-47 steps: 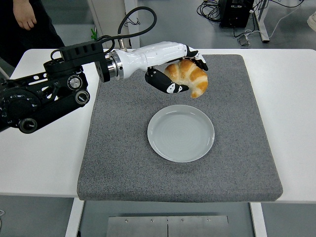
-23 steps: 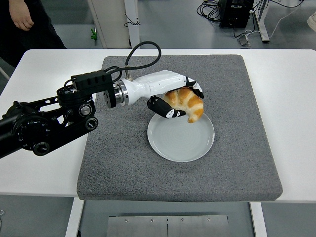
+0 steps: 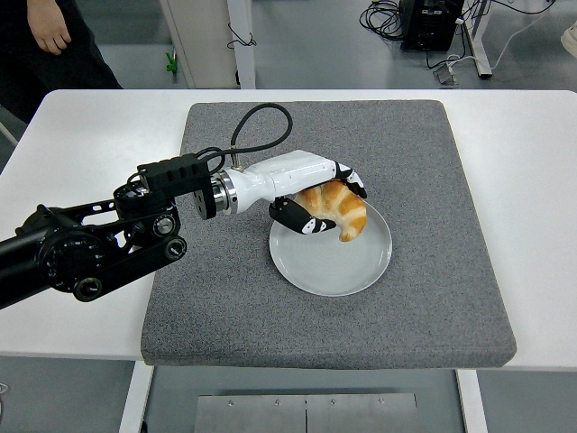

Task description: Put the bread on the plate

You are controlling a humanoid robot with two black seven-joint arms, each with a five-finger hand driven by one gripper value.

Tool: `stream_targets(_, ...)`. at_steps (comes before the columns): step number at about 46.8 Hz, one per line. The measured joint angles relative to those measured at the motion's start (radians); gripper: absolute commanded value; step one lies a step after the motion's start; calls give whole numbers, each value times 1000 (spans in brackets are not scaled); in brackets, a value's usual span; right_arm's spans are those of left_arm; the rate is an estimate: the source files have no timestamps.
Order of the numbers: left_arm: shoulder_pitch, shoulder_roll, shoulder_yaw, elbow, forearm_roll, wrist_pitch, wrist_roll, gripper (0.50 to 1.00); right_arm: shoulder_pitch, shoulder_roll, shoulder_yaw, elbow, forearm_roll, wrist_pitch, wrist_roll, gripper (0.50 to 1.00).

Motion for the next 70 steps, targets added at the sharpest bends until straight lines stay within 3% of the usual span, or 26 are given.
stream_targets(37, 4, -45, 142, 70, -4, 119, 1, 622, 0, 0, 0, 0, 0, 0, 0, 1000)
stream_targets(70, 32, -72, 148, 106, -6, 138, 2, 624, 0, 0, 0, 0, 0, 0, 0, 1000)
